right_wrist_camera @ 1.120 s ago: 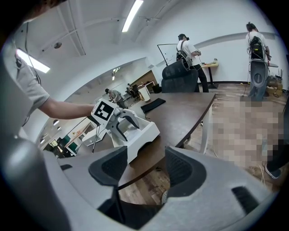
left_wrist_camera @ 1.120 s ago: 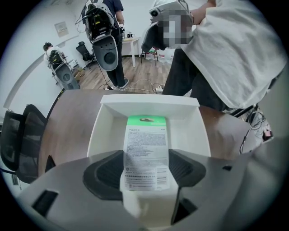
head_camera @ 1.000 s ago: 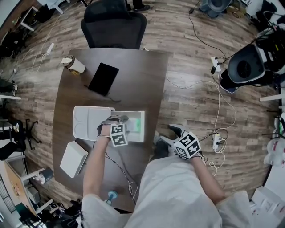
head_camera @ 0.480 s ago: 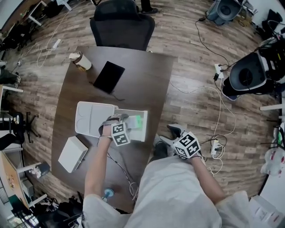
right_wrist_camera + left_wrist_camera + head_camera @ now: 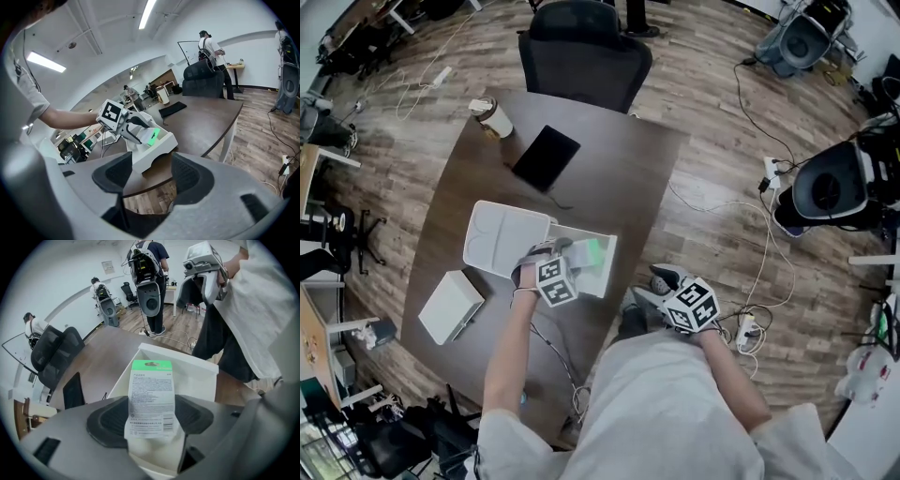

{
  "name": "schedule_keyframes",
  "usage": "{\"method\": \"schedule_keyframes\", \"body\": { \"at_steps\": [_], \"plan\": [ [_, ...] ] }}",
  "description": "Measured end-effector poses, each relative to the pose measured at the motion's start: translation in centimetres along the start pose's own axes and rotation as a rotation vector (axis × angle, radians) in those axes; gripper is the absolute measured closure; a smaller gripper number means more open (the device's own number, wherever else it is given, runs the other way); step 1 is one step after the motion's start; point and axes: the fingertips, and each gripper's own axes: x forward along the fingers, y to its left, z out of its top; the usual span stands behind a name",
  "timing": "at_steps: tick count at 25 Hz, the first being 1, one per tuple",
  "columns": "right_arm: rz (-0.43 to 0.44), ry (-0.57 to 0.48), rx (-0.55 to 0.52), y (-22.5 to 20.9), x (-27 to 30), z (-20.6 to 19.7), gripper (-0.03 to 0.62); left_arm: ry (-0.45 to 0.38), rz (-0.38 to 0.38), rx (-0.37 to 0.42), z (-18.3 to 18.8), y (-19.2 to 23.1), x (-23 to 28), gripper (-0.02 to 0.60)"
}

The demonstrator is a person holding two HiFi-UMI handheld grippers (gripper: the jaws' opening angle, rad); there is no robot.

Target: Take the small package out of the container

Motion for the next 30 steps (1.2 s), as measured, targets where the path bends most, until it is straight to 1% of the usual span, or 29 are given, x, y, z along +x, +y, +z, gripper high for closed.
{"method": "schedule_keyframes", "body": {
  "at_steps": [4,7,10,12,17,24,30],
  "plan": [
    [0.031,0.003,-0.019,-0.4,0.4,1.2,0.332,-0.034,0.03,-0.1,0.4,0.4,-1.1,0.279],
    [0.06,0.004,-0.026,-0.6,0.6,2.0,0.332,-0.045,0.063,-0.15,0.9,0.6,-2.0,0.279],
    [0.09,0.009,-0.042,-0.6,0.7,2.7,0.332,-0.065,0.114,-0.2,1.3,0.8,-2.7,0.279],
    [0.112,0.012,-0.054,-0.5,0.9,3.2,0.333,-0.095,0.155,-0.251,1.5,1.2,-3.3,0.279],
    [0.17,0.018,-0.085,0.0,1.8,4.5,0.334,-0.184,0.26,-0.426,1.6,2.2,-5.2,0.279],
    [0.258,0.028,-0.11,1.7,2.7,5.3,0.338,-0.352,0.374,-0.717,1.5,2.7,-8.2,0.279],
    [0.31,0.031,-0.139,3.1,3.2,6.2,0.342,-0.437,0.482,-0.895,1.2,1.5,-10.4,0.279]
  ]
}}
